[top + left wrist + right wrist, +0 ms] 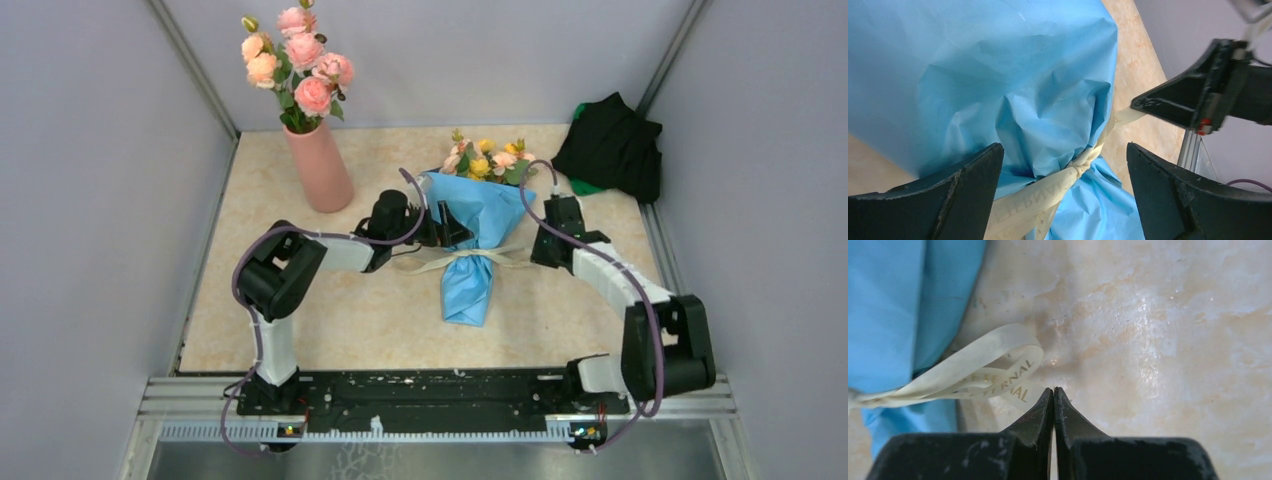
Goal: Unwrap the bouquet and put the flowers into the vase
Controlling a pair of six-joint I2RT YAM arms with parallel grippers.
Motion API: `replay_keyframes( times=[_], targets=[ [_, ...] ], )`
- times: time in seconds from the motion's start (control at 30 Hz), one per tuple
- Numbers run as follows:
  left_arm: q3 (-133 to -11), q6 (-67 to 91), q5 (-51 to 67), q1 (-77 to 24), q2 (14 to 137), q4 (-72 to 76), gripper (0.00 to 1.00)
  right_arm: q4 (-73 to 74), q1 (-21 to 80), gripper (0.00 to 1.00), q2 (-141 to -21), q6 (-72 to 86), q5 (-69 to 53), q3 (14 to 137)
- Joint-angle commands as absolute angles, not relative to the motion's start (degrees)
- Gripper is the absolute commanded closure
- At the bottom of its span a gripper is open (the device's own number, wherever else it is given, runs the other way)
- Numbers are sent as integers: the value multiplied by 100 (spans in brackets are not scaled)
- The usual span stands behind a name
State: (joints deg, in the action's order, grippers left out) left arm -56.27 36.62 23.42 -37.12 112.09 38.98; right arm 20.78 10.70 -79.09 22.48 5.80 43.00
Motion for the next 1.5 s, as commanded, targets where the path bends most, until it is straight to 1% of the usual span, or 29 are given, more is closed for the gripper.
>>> replay_keyframes(
  times=[0.0, 0.1, 0.2, 0.27, 0.47, 0.67, 0.87, 1.03, 1.23, 1.47],
  targets=[
    [-5755, 3626, 2520, -3707, 10827, 3822, 1, 2471, 1078, 100, -6892, 2404, 494, 4733],
    [-6046, 3478, 2726, -3793, 10625, 3372, 1, 2776, 1077, 100, -6444, 2376, 566, 4976],
    [-6486, 2991, 2391, -4111, 10380, 2289, 1, 2979, 1072, 100, -6173, 2341, 653, 5139],
    [-6682, 2811, 2353, -4258, 10337, 2098, 1, 3038, 1072, 100, -6050, 2326, 664, 5175],
    [-7243, 2958, 2947, -4307, 10906, 2408, 1, 3010, 1073, 100, -5925, 2348, 389, 5094],
    [-7515, 3556, 3691, -4236, 11771, 3607, 1, 3111, 1074, 100, -5766, 2259, 485, 5015],
    [-7534, 4612, 4348, -3916, 12663, 4827, 1, 3083, 1079, 100, -5622, 2244, 334, 4905],
    [-7375, 4683, 4414, -3727, 12939, 4769, 1, 3061, 1073, 100, -5576, 2246, 386, 4963],
    [-7135, 4686, 4400, -3597, 12972, 4784, 1, 2853, 1063, 100, -5427, 2474, 526, 5016],
    [-7173, 4649, 4324, -3483, 13125, 4633, 1, 3119, 989, 100, -5320, 2389, 761, 5575]
  ],
)
